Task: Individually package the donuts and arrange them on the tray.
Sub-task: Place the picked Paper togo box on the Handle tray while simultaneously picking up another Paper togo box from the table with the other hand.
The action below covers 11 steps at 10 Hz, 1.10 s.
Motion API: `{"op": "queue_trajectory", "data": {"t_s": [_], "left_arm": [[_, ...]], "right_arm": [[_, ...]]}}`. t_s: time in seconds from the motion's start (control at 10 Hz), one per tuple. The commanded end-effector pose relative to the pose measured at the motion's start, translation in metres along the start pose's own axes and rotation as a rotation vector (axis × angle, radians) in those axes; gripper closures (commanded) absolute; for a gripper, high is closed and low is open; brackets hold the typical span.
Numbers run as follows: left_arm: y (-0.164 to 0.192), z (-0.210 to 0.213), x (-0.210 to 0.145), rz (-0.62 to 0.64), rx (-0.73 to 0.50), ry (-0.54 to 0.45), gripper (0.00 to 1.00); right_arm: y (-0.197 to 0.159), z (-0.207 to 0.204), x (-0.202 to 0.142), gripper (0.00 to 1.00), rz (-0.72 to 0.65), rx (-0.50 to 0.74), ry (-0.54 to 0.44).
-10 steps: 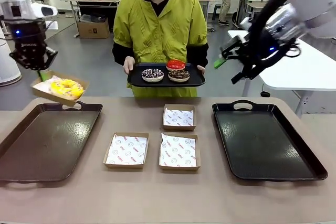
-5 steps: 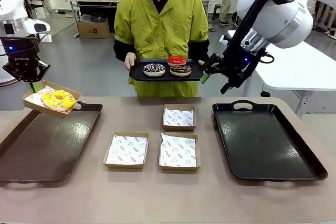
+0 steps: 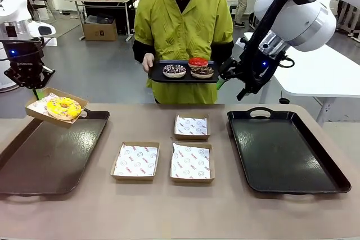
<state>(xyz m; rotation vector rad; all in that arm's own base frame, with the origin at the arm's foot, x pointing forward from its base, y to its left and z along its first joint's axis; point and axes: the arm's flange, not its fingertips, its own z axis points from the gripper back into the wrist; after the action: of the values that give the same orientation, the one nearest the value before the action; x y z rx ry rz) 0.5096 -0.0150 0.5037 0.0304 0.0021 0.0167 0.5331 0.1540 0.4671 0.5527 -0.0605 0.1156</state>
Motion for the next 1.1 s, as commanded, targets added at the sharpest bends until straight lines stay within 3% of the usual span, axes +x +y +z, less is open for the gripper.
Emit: {"op": "queue_trajectory", "data": {"t_s": [0.0,0.1,0.4,0.6,1.0], "left_arm": [[0.0,0.0,0.0,0.0,0.0,0.0,0.99],[-0.002,-0.012,0.013,0.003,-0.022,0.022,0.99],[0.007,-0.035,0.029,0.05,-0.116,0.041,0.99],[0.008,-0.048,0.033,0.044,-0.128,0.014,0.99],[0.019,-0.074,0.036,-0.026,-0.142,-0.02,0.99]], "right_arm": [[0.0,0.0,0.0,0.0,0.0,0.0,0.0],[0.018,-0.032,0.002,0.0,-0.029,-0.157,0.101],[0.041,-0.089,0.013,0.0,-0.042,-0.326,0.176],[0.043,-0.122,0.015,0.0,-0.056,-0.398,0.161],[0.038,-0.162,0.029,0.0,-0.074,-0.506,-0.014]]}}
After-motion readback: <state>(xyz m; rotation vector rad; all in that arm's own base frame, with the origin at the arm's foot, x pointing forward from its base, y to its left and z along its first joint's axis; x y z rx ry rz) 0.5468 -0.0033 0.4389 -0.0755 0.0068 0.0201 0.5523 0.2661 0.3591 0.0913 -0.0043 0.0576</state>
